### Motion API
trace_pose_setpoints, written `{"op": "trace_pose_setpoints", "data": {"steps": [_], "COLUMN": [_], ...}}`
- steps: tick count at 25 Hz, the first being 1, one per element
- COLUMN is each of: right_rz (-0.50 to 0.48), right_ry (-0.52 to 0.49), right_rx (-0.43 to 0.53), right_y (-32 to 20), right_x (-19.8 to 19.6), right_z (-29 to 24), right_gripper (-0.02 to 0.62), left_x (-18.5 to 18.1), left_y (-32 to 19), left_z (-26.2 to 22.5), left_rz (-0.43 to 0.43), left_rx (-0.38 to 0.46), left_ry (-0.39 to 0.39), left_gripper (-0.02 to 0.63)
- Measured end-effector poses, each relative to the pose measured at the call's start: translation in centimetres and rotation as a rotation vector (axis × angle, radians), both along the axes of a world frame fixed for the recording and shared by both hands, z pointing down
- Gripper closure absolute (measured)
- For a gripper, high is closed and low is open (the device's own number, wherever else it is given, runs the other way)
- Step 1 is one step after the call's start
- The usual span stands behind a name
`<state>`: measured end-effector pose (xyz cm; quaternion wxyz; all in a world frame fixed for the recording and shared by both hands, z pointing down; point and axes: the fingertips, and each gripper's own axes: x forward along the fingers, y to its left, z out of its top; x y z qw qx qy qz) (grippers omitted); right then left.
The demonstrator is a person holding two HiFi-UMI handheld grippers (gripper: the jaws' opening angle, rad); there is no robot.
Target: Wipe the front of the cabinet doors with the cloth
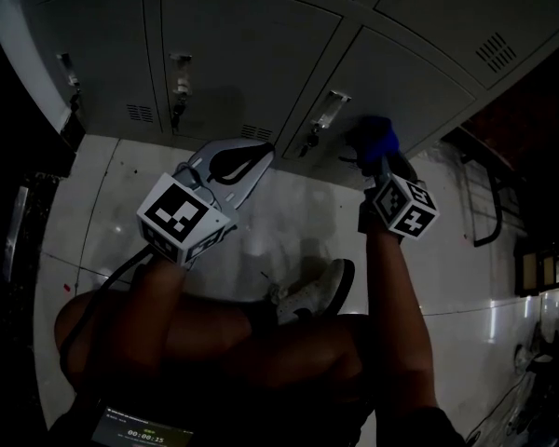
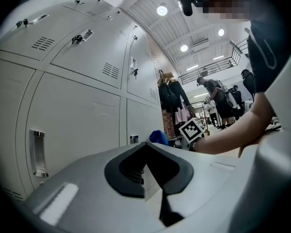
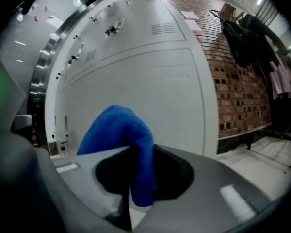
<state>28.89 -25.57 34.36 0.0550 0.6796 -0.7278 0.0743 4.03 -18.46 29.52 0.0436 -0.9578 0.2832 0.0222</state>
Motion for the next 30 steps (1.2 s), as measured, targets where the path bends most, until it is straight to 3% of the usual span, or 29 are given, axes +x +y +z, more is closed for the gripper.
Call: {"op": "trace_pose_setpoints", "data": {"steps": [4, 7, 10, 18, 27, 30], "right_rz": [-0.186, -0.299, -0.35, -0.299, -0.281, -0.265], "right_ry": [0.011, -0.003, 0.027, 0.068, 0.144, 0.114], "right_rx": [0.069, 0.015, -0.062, -0.162, -0.176, -0.198], "right_y": [0.3, 0.5, 0.3, -2.0, -3.0, -3.0], "right_x": [-7.5, -12.5, -15.4, -13.7, -12.1, -12.0], "right_z": [-1.6, 1.1, 5.4, 11.7, 12.9, 13.1], "right_gripper": [0.526, 0.526, 0.526, 0.526, 0.526, 0.526], "left_x": [-1.2, -1.4, -1.1, -1.0, -0.9, -0.9], "left_y": [-0.7, -0.8, -0.5, -0.4, -0.4, -0.3], "left_z": [-0.2, -0.1, -0.2, -0.4, -0.2, -0.2], "left_rz": [-0.03, -0.04, -0.035, -0.028, -0.025, -0.026], "left_rx": [-0.006, -0.011, -0.011, -0.01, -0.014, -0.014], "left_ry": [0.011, 0.007, 0.004, 0.02, 0.018, 0.016], "left_gripper": [0.6, 0.6, 0.6, 0.601, 0.601, 0.601]}}
